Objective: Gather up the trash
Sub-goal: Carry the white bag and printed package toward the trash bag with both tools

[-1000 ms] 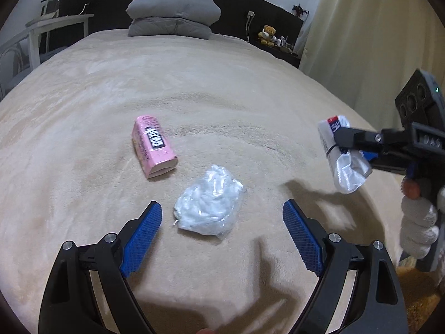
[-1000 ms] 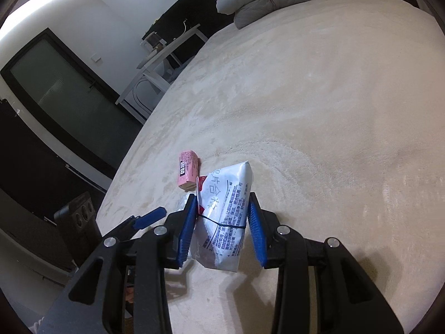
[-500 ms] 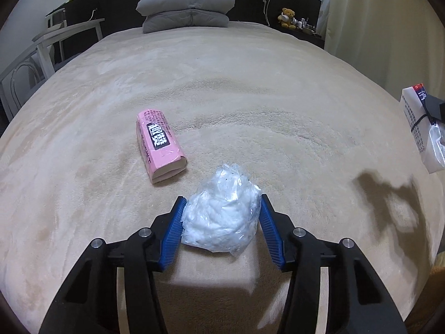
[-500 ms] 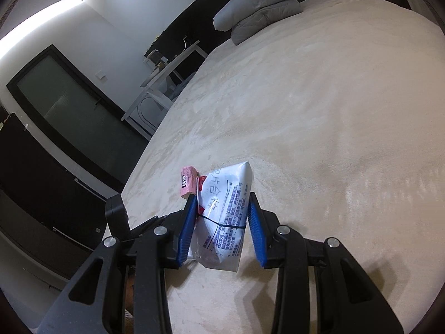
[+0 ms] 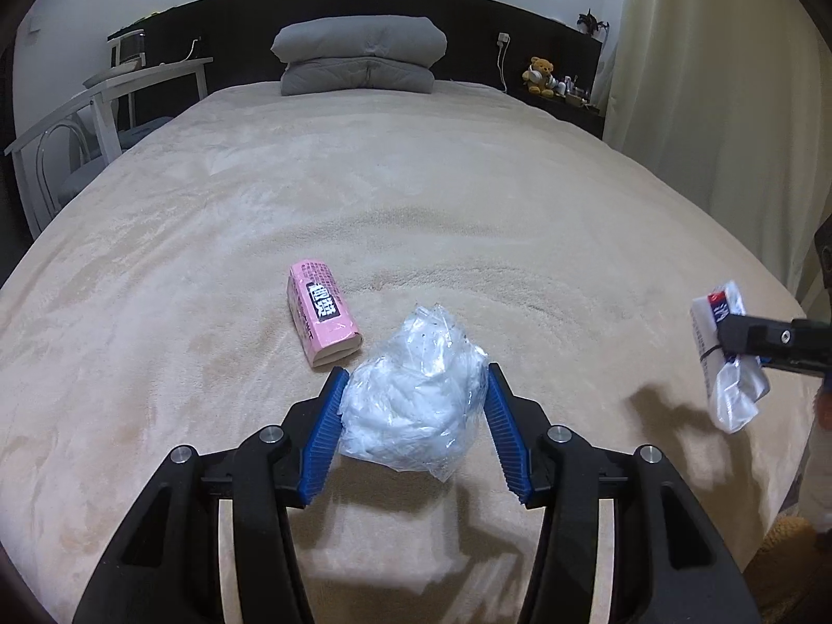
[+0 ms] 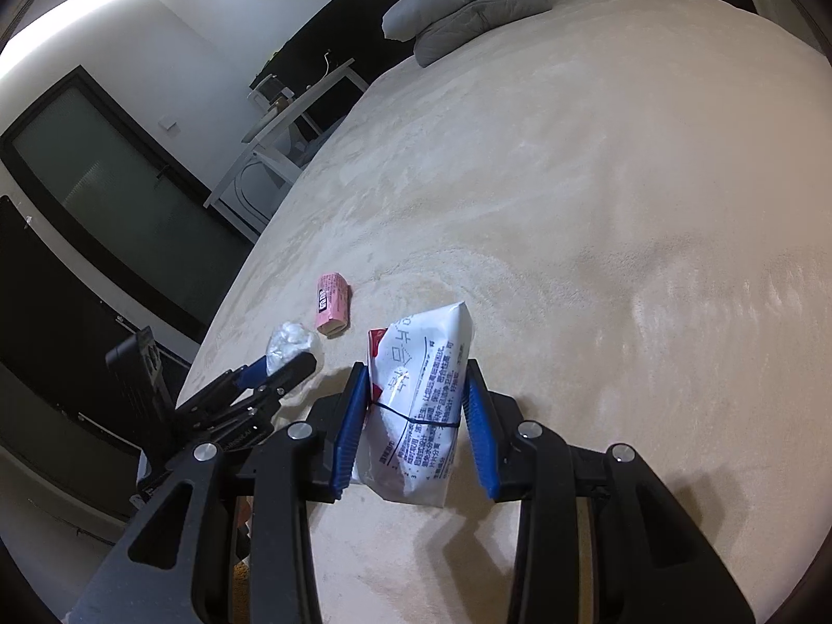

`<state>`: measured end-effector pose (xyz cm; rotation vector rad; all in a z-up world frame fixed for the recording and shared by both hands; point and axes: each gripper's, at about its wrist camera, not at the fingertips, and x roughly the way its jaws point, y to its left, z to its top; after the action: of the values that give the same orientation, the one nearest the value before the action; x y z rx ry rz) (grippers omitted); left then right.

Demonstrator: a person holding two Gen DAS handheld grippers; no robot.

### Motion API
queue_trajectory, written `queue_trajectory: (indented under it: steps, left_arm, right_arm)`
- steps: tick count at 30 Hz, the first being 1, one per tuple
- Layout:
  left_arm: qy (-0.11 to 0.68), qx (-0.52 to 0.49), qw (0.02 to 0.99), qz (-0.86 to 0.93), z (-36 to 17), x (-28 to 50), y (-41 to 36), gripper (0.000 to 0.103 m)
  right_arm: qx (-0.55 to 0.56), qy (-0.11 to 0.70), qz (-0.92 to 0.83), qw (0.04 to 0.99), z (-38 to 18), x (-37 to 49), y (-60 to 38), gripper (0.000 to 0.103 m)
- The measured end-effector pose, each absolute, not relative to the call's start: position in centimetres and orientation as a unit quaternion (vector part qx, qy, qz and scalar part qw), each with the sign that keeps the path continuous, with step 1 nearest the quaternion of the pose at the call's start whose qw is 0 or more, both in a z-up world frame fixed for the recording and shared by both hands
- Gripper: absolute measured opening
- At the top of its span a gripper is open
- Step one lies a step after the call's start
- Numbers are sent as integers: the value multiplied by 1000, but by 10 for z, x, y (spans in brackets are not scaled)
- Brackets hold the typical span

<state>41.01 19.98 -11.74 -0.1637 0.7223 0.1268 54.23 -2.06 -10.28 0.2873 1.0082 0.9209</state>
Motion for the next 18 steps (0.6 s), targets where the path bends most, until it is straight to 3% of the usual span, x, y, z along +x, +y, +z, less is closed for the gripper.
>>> queue_trajectory:
  steps: [18]
  left_arm:
    - [270,-147,951,43,-75,303,179,51]
  right_arm:
    - [40,337,416,844,-75,421,-42,37]
